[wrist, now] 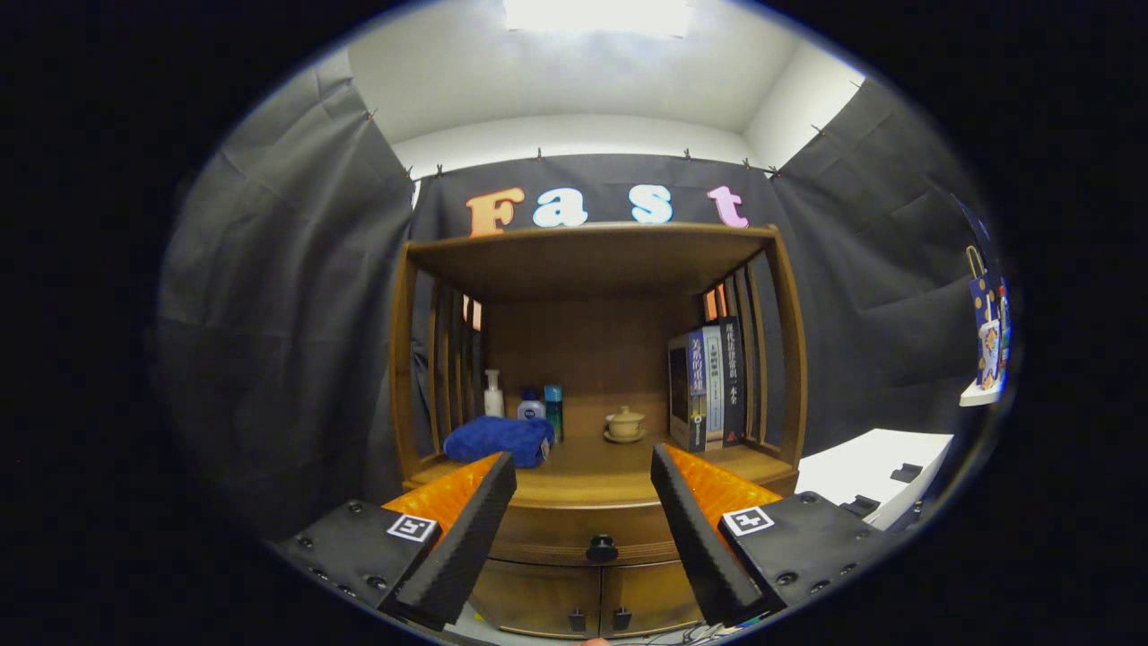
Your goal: Pull open the drawer, take out the items inside it, and place them on the countertop above the cabinet.
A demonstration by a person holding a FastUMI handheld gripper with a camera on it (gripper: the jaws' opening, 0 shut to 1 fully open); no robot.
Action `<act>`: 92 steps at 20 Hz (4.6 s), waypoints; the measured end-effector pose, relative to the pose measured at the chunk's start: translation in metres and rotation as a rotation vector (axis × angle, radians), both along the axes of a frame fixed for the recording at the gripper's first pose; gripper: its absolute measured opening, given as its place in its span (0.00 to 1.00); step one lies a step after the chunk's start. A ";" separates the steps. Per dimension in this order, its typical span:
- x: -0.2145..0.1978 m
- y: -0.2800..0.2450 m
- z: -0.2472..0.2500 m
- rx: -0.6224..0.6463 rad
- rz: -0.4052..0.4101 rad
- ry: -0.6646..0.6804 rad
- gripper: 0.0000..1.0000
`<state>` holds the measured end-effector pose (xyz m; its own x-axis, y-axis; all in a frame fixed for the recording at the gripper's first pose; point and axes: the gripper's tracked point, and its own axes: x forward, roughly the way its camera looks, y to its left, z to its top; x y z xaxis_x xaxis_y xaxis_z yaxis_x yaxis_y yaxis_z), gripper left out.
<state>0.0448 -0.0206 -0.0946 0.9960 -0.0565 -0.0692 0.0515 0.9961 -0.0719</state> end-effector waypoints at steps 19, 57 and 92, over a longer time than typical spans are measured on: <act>0.107 -0.040 -0.209 0.065 -0.070 0.348 0.67; -0.105 -0.013 -0.180 0.056 0.001 0.517 0.37; 0.040 -0.036 -0.202 0.137 -0.054 1.149 0.92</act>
